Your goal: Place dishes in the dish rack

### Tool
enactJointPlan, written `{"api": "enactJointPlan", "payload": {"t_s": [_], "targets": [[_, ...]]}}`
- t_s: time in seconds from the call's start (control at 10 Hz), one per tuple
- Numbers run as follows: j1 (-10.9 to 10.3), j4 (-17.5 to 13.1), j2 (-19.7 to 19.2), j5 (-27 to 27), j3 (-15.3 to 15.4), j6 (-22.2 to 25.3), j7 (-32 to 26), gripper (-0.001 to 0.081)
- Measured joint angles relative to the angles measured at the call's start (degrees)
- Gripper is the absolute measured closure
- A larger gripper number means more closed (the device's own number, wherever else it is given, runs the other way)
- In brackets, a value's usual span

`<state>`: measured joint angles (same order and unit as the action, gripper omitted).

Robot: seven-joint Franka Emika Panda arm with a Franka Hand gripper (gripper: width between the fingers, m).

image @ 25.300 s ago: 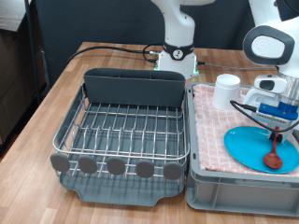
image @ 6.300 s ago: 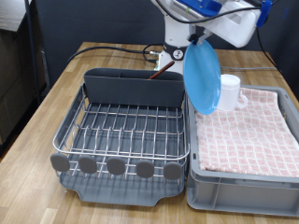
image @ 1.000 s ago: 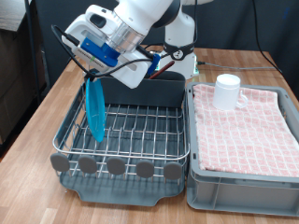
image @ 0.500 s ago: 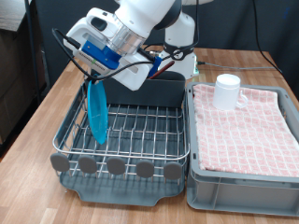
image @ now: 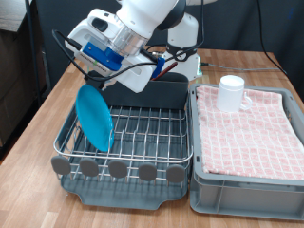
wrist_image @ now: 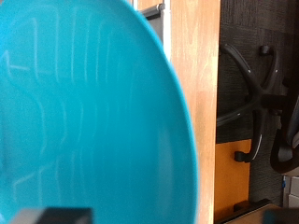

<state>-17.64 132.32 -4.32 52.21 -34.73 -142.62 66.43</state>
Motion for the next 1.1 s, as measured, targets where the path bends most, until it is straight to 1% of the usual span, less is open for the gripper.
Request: {"api": "enactJointPlan", "payload": {"t_s": [0.1, 0.2, 0.3, 0.4, 0.5, 0.6, 0.7, 0.8, 1.1], "targets": [[0.0, 0.0, 0.0, -2.18, 0.08, -0.3, -1.43, 0.0361], [0.0, -0.01, 0.01, -5.43, 0.17, -0.73, -4.1, 0.0361], [0.01, -0.1, 0.05, -8.78, 0.2, -1.22, -7.08, 0.0178], [0.01, -0.34, 0.31, -13.03, 0.22, -1.3, -10.24, 0.0178], [0.02, -0.76, 0.81, -18.18, 0.22, -1.13, -13.83, 0.0043], [0.02, -1.33, 1.59, -20.93, 0.16, -0.93, -16.19, 0.0043], [0.02, -1.92, 2.79, -21.46, 0.13, -0.2, -17.1, 0.0011], [0.01, -2.72, 4.33, -21.48, 0.17, 1.39, -17.9, 0.0005], [-0.04, -5.98, 8.86, -21.32, 1.05, 9.0, -20.03, 0.0003]]}}
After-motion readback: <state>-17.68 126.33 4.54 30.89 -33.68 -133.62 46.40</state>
